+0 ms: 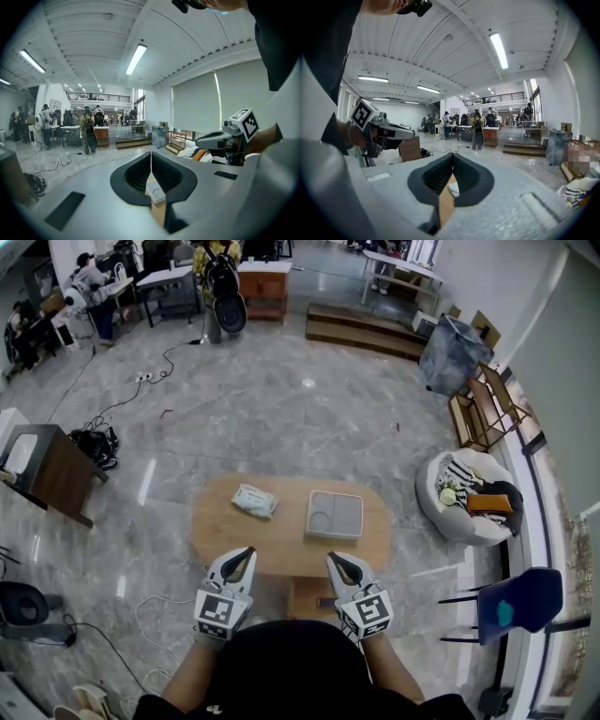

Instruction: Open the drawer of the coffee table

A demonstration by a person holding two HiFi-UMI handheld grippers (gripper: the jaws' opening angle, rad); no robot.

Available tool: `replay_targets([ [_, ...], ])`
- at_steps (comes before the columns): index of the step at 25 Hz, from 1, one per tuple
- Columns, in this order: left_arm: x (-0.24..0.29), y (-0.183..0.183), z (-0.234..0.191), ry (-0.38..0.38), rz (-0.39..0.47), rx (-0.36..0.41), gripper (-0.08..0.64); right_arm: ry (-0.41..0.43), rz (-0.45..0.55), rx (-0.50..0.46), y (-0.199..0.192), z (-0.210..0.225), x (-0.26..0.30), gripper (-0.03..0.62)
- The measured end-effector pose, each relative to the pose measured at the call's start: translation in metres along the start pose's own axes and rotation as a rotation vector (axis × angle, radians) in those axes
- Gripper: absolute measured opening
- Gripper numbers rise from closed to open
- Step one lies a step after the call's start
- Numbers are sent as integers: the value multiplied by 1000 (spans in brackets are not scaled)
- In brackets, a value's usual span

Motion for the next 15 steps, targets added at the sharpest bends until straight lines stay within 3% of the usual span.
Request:
replay_targets([
  [15,-11,-13,-13,13,-13,-37,17,5,1,-17,3,-15,11,-2],
])
Point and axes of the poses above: the fingertips, and each gripper's own axes: x forward along the fingers, z to its right, y out of its top, the point moved 2 cm from there along -x, backward along the fingers, and after that the axes turned 5 degrees about -y, right-handed, at the moved point
